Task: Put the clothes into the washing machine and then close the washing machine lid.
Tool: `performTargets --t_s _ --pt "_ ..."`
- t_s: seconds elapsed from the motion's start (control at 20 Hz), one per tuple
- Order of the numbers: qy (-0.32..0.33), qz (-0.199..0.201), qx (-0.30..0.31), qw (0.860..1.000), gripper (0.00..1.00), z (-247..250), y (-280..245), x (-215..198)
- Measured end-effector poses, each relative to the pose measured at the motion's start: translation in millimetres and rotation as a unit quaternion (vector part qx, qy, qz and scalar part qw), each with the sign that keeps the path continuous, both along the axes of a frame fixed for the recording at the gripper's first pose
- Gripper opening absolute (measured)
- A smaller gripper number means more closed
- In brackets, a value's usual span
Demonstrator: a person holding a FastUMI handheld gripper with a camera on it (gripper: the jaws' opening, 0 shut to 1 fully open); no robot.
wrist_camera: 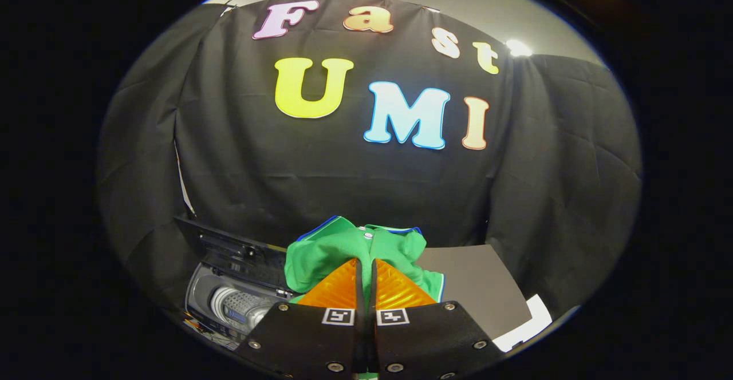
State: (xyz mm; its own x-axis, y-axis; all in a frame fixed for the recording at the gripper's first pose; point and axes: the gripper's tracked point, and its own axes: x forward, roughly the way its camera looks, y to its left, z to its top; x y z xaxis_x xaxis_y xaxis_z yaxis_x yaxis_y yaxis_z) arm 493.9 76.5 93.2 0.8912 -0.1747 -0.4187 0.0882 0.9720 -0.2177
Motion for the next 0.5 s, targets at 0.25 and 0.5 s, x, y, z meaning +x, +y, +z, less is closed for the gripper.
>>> performTargets --t_s 0.25,0.5 --pt "-0.011 -0.013 0.008 1.0 0.0 2.1 60.3 -12.0" --pt "-0.011 -0.001 0.02 1.0 0.0 -4.3 118.9 -17.7"
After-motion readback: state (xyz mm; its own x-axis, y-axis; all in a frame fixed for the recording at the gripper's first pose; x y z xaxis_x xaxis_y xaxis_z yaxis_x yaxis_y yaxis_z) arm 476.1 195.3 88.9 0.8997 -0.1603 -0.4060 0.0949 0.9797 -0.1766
